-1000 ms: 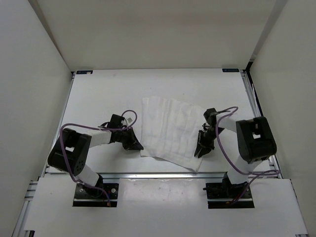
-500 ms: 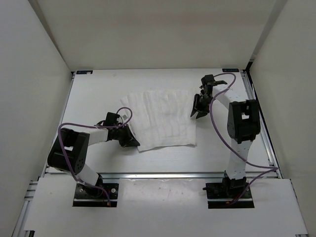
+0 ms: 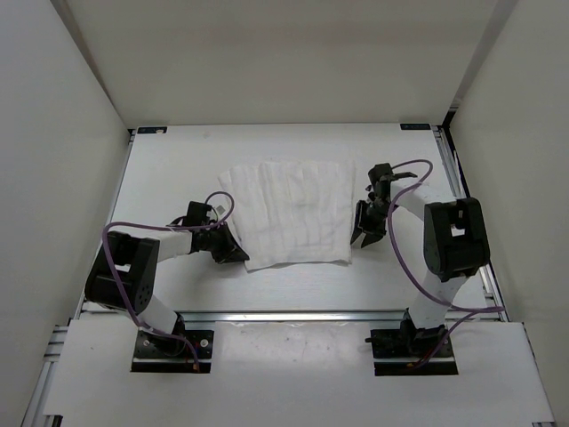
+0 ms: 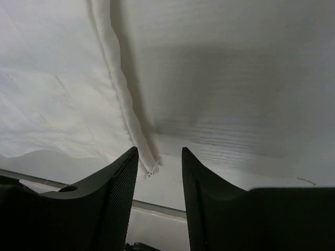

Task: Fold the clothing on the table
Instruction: Fold the skirt

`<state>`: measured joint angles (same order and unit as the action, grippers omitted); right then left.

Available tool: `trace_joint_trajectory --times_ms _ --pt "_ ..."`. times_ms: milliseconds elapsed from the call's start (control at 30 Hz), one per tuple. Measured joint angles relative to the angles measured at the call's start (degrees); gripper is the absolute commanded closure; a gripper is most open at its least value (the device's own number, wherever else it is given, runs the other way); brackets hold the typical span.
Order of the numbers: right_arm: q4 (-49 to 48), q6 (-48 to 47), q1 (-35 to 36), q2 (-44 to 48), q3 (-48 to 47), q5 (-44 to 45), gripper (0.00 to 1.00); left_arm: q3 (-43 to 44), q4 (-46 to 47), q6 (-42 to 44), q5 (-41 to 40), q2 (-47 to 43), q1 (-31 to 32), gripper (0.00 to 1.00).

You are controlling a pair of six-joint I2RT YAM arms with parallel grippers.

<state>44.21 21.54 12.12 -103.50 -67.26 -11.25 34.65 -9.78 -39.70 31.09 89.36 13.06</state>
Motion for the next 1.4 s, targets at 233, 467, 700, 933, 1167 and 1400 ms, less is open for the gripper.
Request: trace_joint_trajectory --times_ms 233,467,700,933,1167,1400 --pt "-3.87 1.9 3.37 -1.68 2.16 -5.42 0.59 -0.5 0.72 -0.04 -0.13 -0.33 0.02 1.0" --pt "-5.84 3.61 3.98 -1.51 6.86 -11.8 0.69 -1.44 1.79 -0.26 -0.24 -1.01 -0.15 1.0" --pt "-5.42 4.02 3.82 3.8 14.56 -13.11 0.68 -3.15 2.84 -0.39 -0.46 -2.54 -0.2 1.0" --pt "-5.6 4.96 4.17 5.33 17.33 -12.66 1.0 -4.83 2.58 -0.2 -0.57 -4.68 -0.2 1.0" --pt "-2.12 3.28 3.13 12.85 15.15 -10.86 1.0 -4.94 -4.98 0.98 0.35 -13.09 0.31 1.0" --pt "5.18 3.19 4.15 30.29 16.17 -12.81 0.99 -6.64 -12.83 1.53 3.1 -30.42 -0.26 1.0"
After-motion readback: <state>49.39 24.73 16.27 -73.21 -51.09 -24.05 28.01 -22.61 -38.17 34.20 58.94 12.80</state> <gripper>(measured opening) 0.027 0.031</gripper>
